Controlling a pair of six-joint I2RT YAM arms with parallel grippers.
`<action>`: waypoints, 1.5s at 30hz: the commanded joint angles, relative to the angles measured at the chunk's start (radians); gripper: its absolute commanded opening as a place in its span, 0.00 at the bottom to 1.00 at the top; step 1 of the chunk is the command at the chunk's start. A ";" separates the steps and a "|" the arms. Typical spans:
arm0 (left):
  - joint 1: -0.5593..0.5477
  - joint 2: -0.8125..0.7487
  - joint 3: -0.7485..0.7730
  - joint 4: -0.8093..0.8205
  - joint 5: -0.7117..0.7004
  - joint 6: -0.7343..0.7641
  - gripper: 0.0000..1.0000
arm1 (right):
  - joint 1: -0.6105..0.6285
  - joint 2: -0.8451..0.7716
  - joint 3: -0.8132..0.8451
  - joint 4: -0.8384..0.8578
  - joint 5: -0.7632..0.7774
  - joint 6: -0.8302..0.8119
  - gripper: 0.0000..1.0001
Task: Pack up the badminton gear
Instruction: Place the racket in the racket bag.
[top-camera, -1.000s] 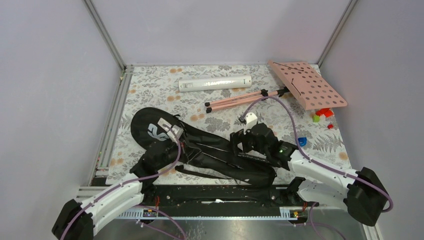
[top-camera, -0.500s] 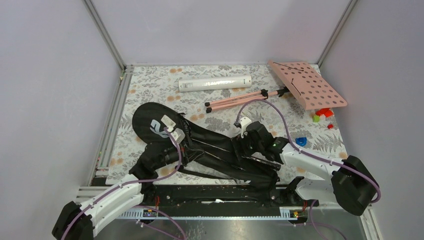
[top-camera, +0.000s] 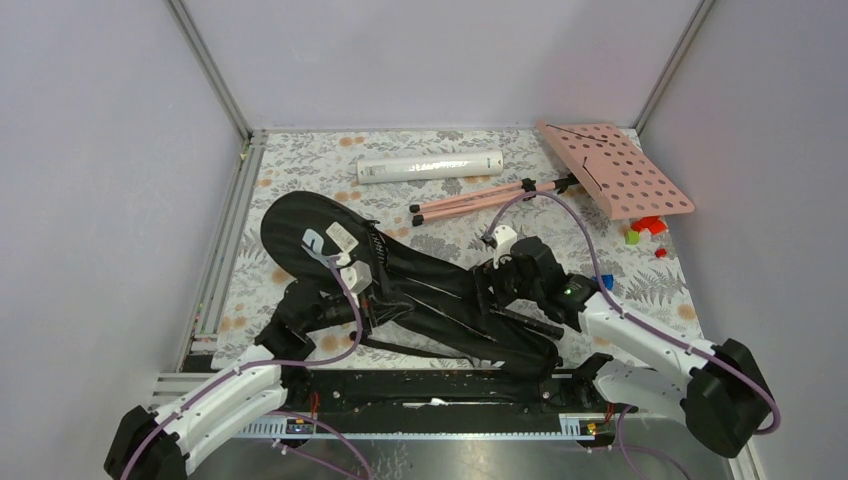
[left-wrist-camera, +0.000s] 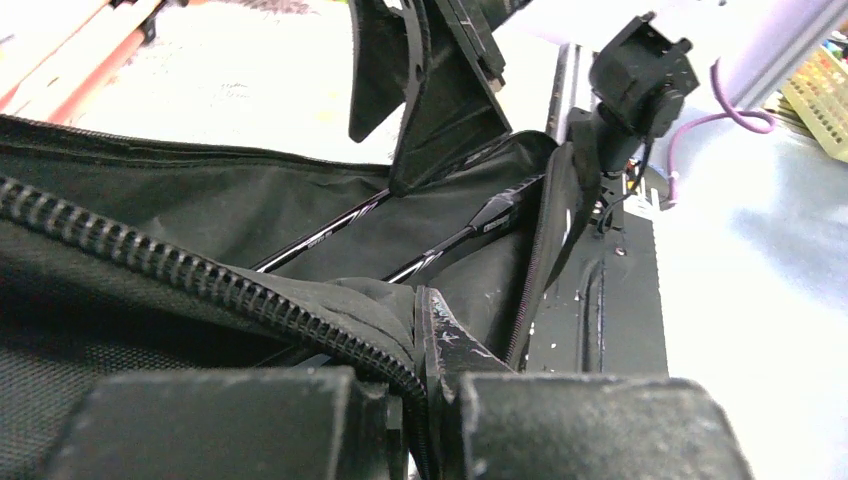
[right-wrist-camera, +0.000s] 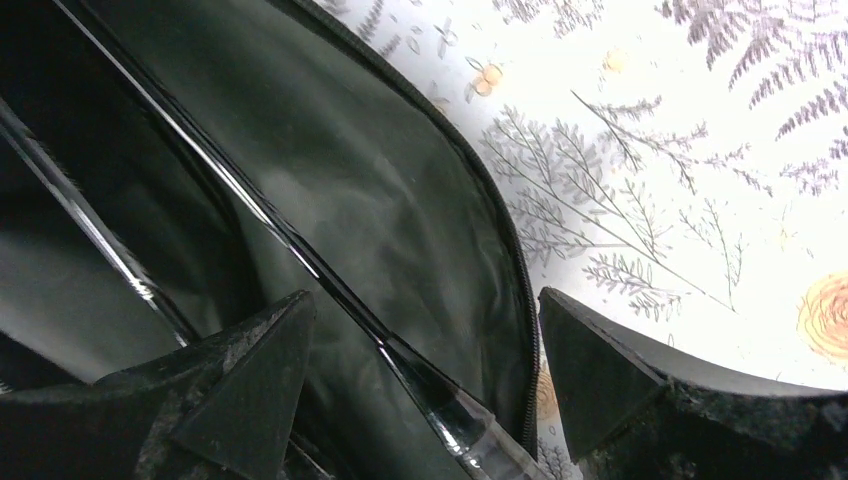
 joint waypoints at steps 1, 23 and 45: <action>-0.012 -0.041 0.067 0.090 0.200 0.065 0.00 | -0.009 -0.077 0.048 0.059 -0.058 -0.025 0.89; -0.012 -0.069 0.101 0.083 0.342 0.098 0.00 | -0.126 0.364 0.215 0.060 -0.635 -0.412 0.85; -0.012 0.314 0.314 -0.313 -0.775 -0.241 0.05 | -0.115 0.274 0.454 -0.341 -0.078 -0.193 0.00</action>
